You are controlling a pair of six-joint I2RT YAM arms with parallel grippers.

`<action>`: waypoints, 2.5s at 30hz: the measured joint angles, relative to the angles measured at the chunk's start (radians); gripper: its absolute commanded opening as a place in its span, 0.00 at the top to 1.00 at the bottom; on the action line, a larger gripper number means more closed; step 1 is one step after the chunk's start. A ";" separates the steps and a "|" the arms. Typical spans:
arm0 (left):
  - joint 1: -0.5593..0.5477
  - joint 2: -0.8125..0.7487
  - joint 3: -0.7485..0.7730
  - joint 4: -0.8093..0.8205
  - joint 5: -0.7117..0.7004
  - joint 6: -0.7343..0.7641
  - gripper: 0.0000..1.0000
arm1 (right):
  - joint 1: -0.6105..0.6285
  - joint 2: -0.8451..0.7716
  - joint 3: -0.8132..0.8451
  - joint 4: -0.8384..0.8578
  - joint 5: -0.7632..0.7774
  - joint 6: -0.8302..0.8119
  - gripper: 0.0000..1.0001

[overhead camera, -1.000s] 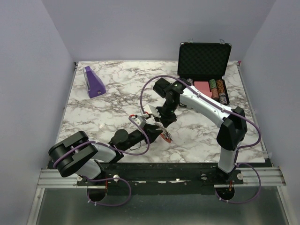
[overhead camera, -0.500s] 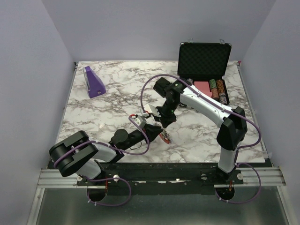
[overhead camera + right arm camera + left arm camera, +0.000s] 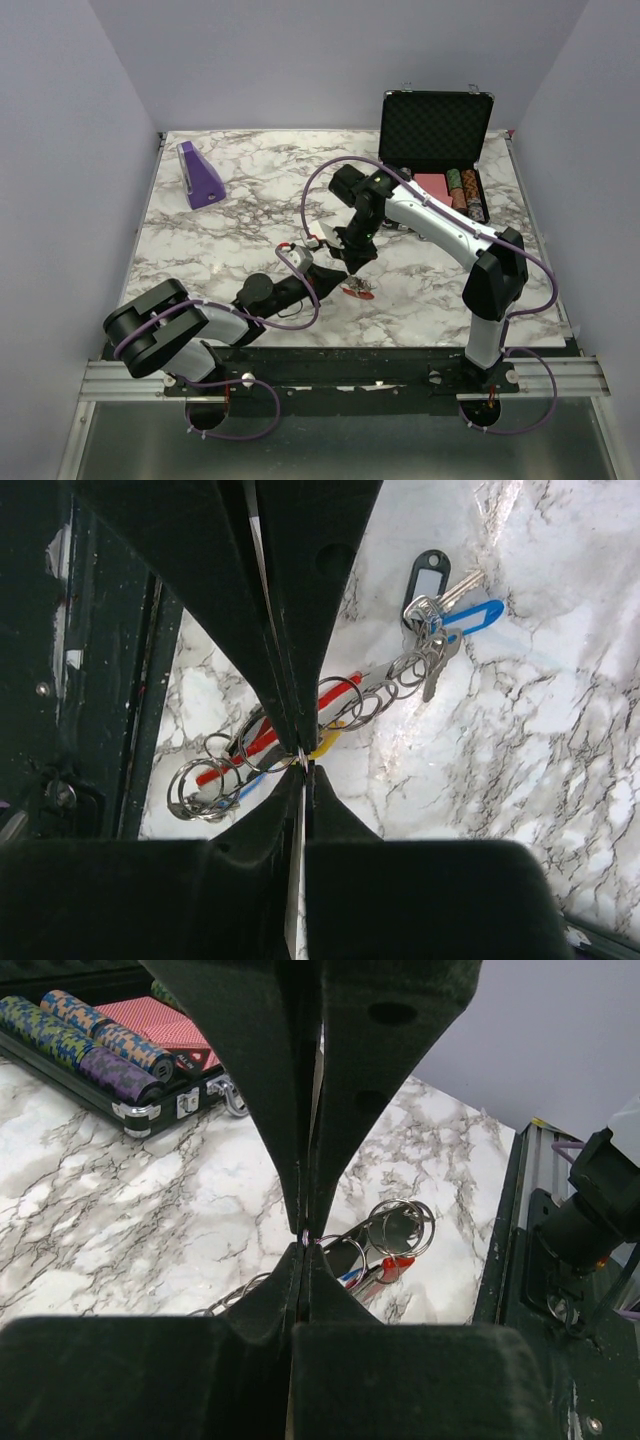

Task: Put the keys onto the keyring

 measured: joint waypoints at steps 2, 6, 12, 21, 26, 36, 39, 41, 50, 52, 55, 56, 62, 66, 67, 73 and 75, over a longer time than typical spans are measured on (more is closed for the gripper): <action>0.000 -0.015 -0.001 -0.018 0.000 0.003 1.00 | -0.002 0.000 0.000 0.001 -0.011 -0.002 0.69; -0.002 -0.062 -0.023 -0.034 0.001 0.011 1.00 | -0.014 -0.002 -0.002 0.010 -0.066 0.001 0.60; -0.002 -0.140 -0.079 -0.035 0.001 0.036 1.00 | -0.074 -0.035 -0.067 0.034 -0.188 0.029 0.59; -0.002 -0.207 -0.116 -0.036 0.002 0.052 1.00 | -0.214 -0.100 -0.155 0.084 -0.476 0.034 0.60; -0.002 -0.216 -0.116 -0.036 0.002 0.055 1.00 | -0.209 -0.124 -0.267 0.213 -0.558 0.105 0.62; -0.002 -0.226 -0.116 -0.036 0.002 0.055 1.00 | -0.208 -0.124 -0.335 0.391 -0.658 0.198 0.71; -0.002 -0.226 -0.116 -0.036 0.002 0.055 1.00 | -0.206 -0.124 -0.340 0.408 -0.669 0.203 0.71; -0.002 -0.227 -0.116 -0.036 0.002 0.055 1.00 | -0.203 -0.124 -0.344 0.412 -0.674 0.203 0.71; -0.002 -0.239 -0.116 -0.041 -0.004 0.055 1.00 | -0.195 -0.123 -0.348 0.399 -0.683 0.169 0.74; -0.002 -0.241 -0.116 -0.042 -0.004 0.055 1.00 | -0.195 -0.122 -0.348 0.394 -0.687 0.158 0.74; -0.002 -0.243 -0.116 -0.043 -0.007 0.055 1.00 | -0.195 -0.121 -0.348 0.389 -0.690 0.149 0.74; -0.002 -0.243 -0.116 -0.043 -0.008 0.055 1.00 | -0.195 -0.121 -0.348 0.388 -0.690 0.146 0.74; -0.002 -0.249 -0.116 -0.045 -0.011 0.055 1.00 | -0.193 -0.120 -0.359 0.381 -0.698 0.123 0.71; -0.002 -0.250 -0.116 -0.045 -0.011 0.055 1.00 | -0.192 -0.120 -0.360 0.366 -0.703 0.097 0.70; -0.002 -0.251 -0.116 -0.045 -0.011 0.055 1.00 | -0.192 -0.120 -0.360 0.362 -0.703 0.091 0.70; -0.002 -0.255 -0.118 -0.044 -0.017 0.055 1.00 | -0.186 -0.106 -0.359 0.299 -0.714 0.029 0.68; -0.002 -0.258 -0.118 -0.043 -0.021 0.055 1.00 | -0.184 -0.095 -0.358 0.270 -0.718 0.004 0.68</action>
